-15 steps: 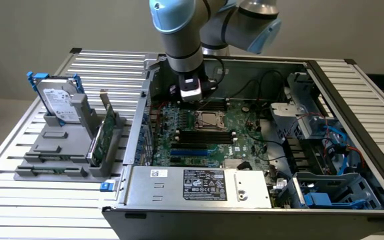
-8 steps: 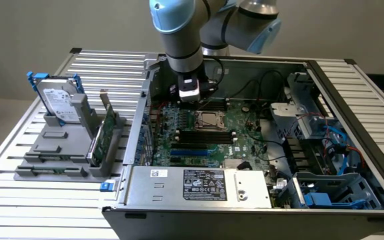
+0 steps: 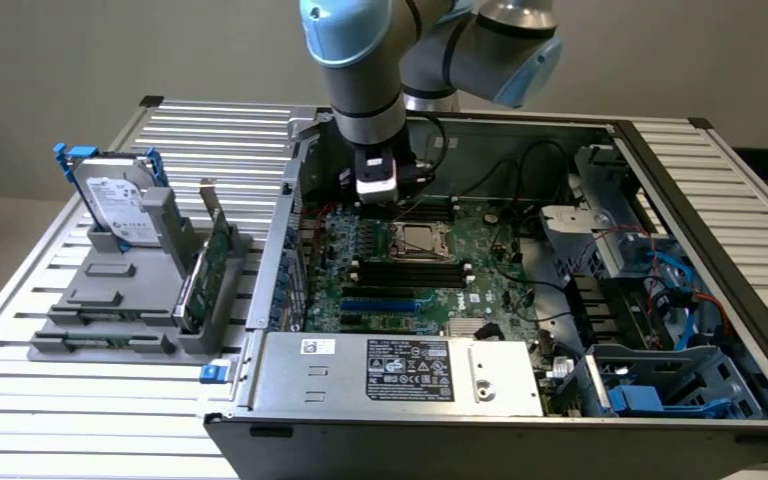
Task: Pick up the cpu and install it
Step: 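Install the first cpu locking lever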
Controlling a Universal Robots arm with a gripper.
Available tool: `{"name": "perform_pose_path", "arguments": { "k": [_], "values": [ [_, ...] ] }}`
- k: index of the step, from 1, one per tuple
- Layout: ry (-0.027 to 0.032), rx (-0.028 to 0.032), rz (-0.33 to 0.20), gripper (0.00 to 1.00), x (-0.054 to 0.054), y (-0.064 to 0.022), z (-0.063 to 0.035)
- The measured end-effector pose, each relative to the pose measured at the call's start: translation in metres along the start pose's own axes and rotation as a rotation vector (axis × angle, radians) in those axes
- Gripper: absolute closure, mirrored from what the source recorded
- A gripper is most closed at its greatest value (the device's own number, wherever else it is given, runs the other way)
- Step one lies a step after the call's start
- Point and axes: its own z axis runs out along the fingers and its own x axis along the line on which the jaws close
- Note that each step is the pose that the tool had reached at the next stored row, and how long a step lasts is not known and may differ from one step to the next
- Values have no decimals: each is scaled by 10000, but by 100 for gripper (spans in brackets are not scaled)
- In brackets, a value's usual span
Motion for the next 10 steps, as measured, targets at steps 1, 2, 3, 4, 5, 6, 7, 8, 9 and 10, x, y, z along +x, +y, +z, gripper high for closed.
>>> {"name": "perform_pose_path", "arguments": {
  "k": [1, 2, 3, 4, 5, 6, 7, 8, 9, 10],
  "values": [
    [-3, 38, 15, 89, 1, 0, 3],
    [-4, 79, 31, 89, 1, 0, 7],
    [-6, 107, 44, 89, 4, 0, 10],
    [-6, 112, 59, 89, 7, 1, 11],
    [0, 106, 91, 89, 8, 0, 11],
    [11, 98, 134, 89, 8, -1, 11],
    [21, 90, 175, 89, 8, 0, 11],
    [21, 82, 220, 89, 9, -1, 12],
    [-7, 71, 272, 89, 9, -1, 13],
    [-57, 58, 330, 89, 9, -1, 12]
  ]
}}
